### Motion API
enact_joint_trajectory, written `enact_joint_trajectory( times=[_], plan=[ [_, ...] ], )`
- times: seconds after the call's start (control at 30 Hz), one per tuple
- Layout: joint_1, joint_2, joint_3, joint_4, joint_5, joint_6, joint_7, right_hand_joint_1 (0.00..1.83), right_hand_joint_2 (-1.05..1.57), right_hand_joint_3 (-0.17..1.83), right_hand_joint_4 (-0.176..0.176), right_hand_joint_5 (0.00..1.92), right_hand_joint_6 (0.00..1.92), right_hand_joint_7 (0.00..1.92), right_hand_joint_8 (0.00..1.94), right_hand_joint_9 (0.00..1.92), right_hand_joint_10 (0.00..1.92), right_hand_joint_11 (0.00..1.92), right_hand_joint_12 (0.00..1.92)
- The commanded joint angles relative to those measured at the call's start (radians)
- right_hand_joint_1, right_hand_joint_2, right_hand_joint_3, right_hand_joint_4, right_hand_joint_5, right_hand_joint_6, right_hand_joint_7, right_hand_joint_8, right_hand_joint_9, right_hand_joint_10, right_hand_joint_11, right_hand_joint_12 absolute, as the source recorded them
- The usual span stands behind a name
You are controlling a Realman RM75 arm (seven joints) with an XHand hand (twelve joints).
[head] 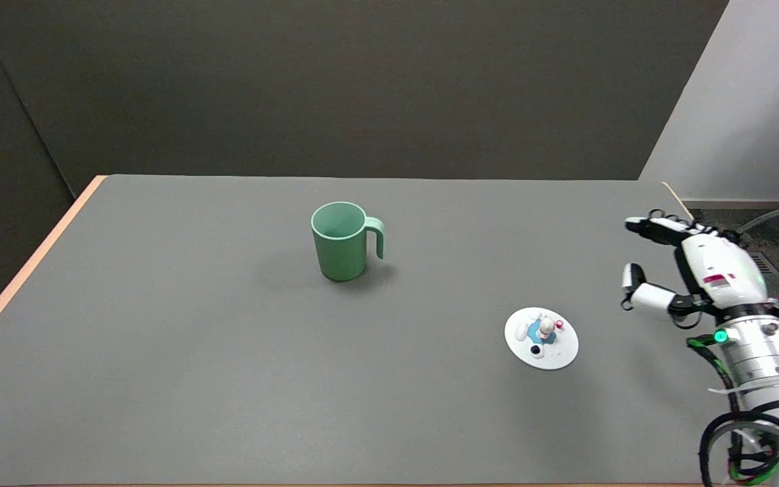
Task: Pick up the white cup lid.
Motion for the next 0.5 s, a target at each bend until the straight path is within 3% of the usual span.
enact_joint_trajectory(
  times=[0.03,0.5],
  plan=[
    [-0.02,-0.133,-0.072,-0.028,0.003,-0.124,-0.067,0.96,0.83,0.93,0.006,0.66,0.17,0.67,0.17,0.61,0.27,0.28,0.66],
    [-0.069,-0.198,-0.088,-0.008,0.031,-0.197,-0.101,0.96,0.84,0.92,-0.001,0.66,0.18,0.67,0.17,0.6,0.28,0.25,0.69]
  ],
)
